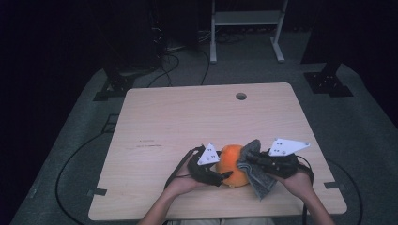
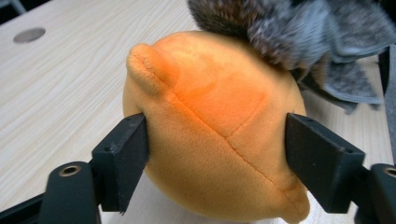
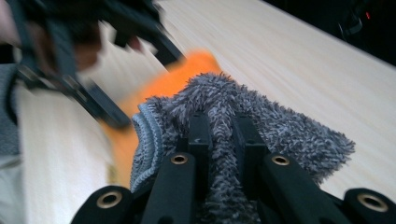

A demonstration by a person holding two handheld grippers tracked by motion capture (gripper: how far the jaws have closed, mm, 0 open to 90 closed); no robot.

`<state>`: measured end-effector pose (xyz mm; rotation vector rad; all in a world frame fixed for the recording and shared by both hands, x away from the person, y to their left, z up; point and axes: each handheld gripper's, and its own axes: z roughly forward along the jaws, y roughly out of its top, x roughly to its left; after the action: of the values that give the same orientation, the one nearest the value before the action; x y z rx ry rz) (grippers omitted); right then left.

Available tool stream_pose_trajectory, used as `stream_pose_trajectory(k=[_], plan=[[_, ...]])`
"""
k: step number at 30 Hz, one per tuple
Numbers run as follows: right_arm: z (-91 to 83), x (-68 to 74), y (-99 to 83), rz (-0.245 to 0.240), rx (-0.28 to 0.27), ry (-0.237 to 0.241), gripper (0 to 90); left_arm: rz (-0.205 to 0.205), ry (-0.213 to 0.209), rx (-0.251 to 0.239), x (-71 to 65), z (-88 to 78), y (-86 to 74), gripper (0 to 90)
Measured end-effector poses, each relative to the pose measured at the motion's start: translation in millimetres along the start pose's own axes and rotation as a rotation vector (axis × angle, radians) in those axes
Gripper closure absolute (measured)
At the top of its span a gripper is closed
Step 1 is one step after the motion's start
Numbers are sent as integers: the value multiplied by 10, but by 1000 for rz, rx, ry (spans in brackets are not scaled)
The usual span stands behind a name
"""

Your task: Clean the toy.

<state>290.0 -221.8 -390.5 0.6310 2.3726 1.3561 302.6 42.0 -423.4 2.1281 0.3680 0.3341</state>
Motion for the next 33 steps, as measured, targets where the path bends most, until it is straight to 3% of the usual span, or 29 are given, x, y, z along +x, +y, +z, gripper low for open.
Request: stream_pose_trajectory(k=[1,4,6,7,8,14,16,18,19,21,23,26,29,33], plan=[[8,52,51,-9,-8,15,795,24,-1,-1,-23,2,4,251],[95,199,165,-26,-28,63,795,175,-19,10,-155,-10,19,268],[171,253,191,-44,-5,66,795,211,-14,25,-188,-17,15,277],[190,250,184,-41,3,67,796,213,-11,31,-178,-24,5,283],[197,223,167,-25,-4,70,796,189,-18,19,-154,-32,-14,293],[143,-63,-56,84,-1,5,796,98,-43,3,-50,-34,-58,294],[117,-125,-125,123,-8,3,796,1,-78,-14,20,-35,-28,222],[112,-104,-122,121,-8,-3,795,-136,-89,-34,92,-27,6,184],[117,-85,-108,120,-11,11,795,-148,-87,-44,91,-20,13,186],[123,-24,-44,101,-14,17,796,-83,-47,-17,41,-3,14,230],[120,45,38,81,-41,41,796,-33,-44,-18,-12,-3,13,263],[155,171,145,45,-47,56,795,94,-28,8,-99,-18,21,290],[194,171,135,30,-26,43,796,107,-31,17,-75,-38,-21,313],[169,-9,-17,84,-9,5,796,77,-38,19,4,-59,-99,326]])
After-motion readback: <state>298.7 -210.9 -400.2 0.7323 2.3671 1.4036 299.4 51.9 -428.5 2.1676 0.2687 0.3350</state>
